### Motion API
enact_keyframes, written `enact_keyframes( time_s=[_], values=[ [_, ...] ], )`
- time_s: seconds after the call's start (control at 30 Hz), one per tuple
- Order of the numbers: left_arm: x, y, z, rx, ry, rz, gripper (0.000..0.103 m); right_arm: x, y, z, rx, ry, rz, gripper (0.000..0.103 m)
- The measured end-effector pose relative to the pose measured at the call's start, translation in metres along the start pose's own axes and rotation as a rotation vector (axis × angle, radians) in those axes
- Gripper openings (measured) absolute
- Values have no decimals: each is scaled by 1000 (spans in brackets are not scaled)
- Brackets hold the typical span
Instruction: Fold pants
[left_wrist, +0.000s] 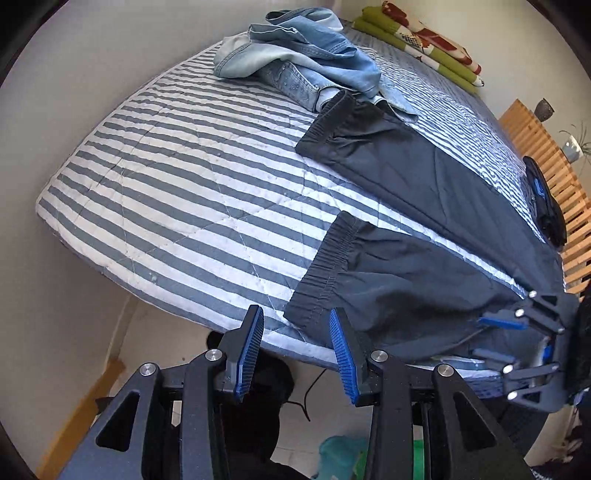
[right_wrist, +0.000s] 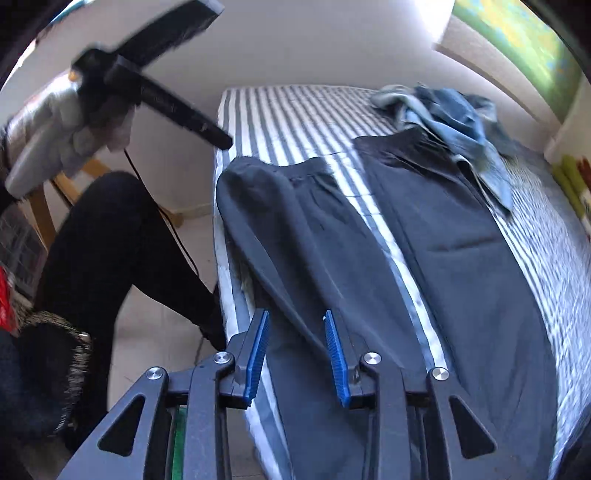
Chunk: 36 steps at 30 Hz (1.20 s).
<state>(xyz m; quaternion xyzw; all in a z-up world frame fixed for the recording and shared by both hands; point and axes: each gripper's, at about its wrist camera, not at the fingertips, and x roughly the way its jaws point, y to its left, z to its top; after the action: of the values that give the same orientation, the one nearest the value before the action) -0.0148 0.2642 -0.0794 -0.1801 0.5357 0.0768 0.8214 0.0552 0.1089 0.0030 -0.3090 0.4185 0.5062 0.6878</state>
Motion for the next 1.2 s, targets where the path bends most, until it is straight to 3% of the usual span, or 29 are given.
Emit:
enact_keyframes(
  time_s=[0.07,0.1,0.13,0.23,0.37,0.5,0.63,0.83,0.9,1.03,1.1,1.17,1.2],
  values=[
    [-2,-1,5,12,-4,4,40,13,4,3,-14,41,41,26],
    [-3,-1,7,21,-8,9,40,17,3,3,-15,60,44,19],
    [-5,-1,9,26,-14,9,40,16,1,2,-13,71,25,1],
    [-8,2,17,35,-33,-1,41,-3,-28,3,75,23,12,0],
    [-1,-5,31,53,-39,-37,48,-31,-102,1,328,-41,6,0],
    [19,-36,44,167,-23,-39,50,-21,-163,-12,509,10,-39,0],
    [38,-80,44,307,-9,-35,52,2,-203,-29,609,89,-93,0],
    [52,-162,13,561,-22,-63,52,26,-228,-49,700,134,-73,0],
    [66,-181,9,629,0,-41,52,29,-226,-52,706,134,-55,0],
    [102,-194,11,682,51,-8,54,25,-229,-53,713,122,-42,1],
    [106,-192,12,700,11,-25,54,18,-228,-53,713,110,-52,1],
    [104,-183,19,621,12,-68,37,10,-226,-52,712,91,-69,1],
    [100,-177,23,567,12,-80,10,2,-223,-51,712,72,-70,1]
  ],
)
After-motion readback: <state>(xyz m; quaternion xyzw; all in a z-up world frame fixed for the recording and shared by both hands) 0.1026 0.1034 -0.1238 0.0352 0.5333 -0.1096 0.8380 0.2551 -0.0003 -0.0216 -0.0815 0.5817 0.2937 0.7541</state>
